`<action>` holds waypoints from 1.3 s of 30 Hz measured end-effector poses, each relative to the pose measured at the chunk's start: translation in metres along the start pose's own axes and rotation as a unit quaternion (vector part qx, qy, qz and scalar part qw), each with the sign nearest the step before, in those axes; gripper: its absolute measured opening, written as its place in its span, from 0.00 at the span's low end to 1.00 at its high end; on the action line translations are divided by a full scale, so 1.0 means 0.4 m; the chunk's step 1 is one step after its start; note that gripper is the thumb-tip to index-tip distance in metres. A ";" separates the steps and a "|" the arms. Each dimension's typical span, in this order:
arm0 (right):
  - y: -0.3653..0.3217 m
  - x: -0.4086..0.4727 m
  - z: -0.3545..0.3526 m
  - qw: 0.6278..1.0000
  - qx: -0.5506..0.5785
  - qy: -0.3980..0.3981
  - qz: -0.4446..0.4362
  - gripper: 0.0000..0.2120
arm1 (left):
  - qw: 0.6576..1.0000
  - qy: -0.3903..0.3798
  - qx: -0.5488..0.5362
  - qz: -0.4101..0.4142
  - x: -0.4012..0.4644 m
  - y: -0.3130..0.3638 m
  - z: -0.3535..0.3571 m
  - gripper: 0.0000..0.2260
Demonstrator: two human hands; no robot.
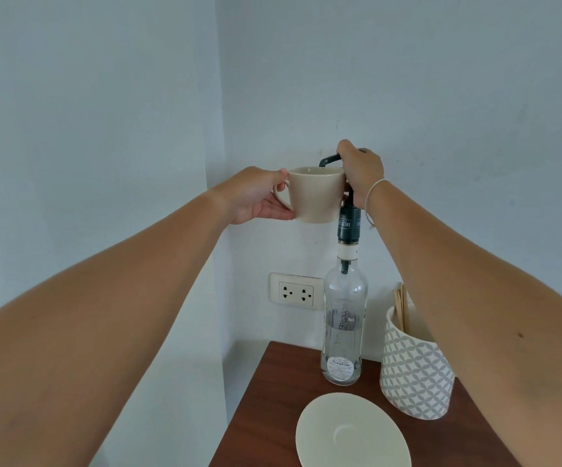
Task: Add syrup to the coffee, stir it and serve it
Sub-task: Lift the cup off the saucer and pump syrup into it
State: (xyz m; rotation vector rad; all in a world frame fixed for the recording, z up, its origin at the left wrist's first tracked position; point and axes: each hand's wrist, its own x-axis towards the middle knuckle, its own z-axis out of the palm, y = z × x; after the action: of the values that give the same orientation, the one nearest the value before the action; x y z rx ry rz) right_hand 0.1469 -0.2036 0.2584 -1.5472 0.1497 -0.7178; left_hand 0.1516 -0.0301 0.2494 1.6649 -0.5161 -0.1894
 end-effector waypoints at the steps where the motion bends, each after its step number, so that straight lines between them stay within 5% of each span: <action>1: 0.001 -0.001 0.000 1.000 0.000 -0.001 0.000 0.06 | 1.000 0.000 -0.001 0.000 -0.001 0.000 0.000 0.14; 39: 0.020 -0.034 -0.015 0.999 -0.032 -0.002 0.007 0.13 | 1.000 0.010 -0.005 -0.022 -0.012 -0.038 0.021 0.15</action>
State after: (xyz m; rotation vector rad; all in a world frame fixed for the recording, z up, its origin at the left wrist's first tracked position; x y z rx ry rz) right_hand 0.1355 -0.2030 0.2457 -1.6072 0.1821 -0.7055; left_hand 0.1472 -0.0342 0.2324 1.6676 -0.4635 -0.2068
